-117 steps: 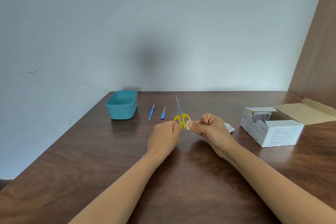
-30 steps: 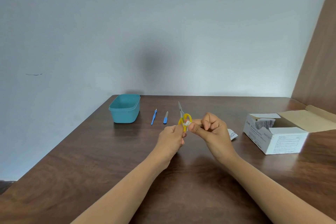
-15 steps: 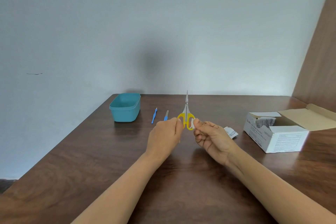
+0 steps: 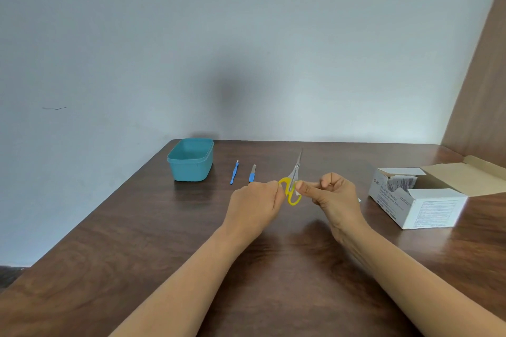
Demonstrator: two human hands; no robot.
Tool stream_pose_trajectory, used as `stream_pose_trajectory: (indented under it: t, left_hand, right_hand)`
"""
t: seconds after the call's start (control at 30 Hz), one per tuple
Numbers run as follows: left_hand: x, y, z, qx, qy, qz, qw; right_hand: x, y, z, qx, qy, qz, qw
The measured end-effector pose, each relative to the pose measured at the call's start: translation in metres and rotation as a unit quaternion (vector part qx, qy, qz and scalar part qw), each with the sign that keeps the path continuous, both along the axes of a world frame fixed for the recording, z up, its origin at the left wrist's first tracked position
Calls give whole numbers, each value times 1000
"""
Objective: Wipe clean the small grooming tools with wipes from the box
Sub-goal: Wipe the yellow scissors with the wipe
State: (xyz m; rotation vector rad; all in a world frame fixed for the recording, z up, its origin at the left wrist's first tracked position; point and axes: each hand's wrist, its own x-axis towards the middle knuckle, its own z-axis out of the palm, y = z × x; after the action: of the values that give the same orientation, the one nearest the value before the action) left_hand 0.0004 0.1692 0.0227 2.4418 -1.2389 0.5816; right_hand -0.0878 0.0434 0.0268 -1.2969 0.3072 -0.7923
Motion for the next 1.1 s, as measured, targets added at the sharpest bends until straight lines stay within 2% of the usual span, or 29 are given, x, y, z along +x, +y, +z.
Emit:
stream_pose_trajectory:
  t: [0.13, 0.33, 0.43, 0.57, 0.73, 0.83, 1.1]
  left_hand:
    - [-3, -3, -8, 4, -22, -45, 999]
    - [-5, -6, -11, -16, -19, -55, 998]
    - [-7, -9, -11, -31, -3, -51, 998]
    - [-5, -5, -12, -46, -23, -60, 997]
    - [-1, -4, -13, -33, -30, -61, 997]
    - [-4, -4, -9, -17, -49, -23, 998]
    - [-8, -6, -10, -49, 27, -3, 998]
  right_hand:
    - [-1, -3, 2, 1, 1, -1, 1000]
    - [2, -4, -4, 42, 1, -16, 999]
    - [3, -3, -7, 4, -7, -32, 999]
    - [5, -3, -6, -33, -5, -27, 999]
    - [6, -4, -6, 33, 4, -1, 999]
    - [7, -6, -7, 66, -1, -9, 998]
    - [5, -4, -7, -33, 17, -9, 999]
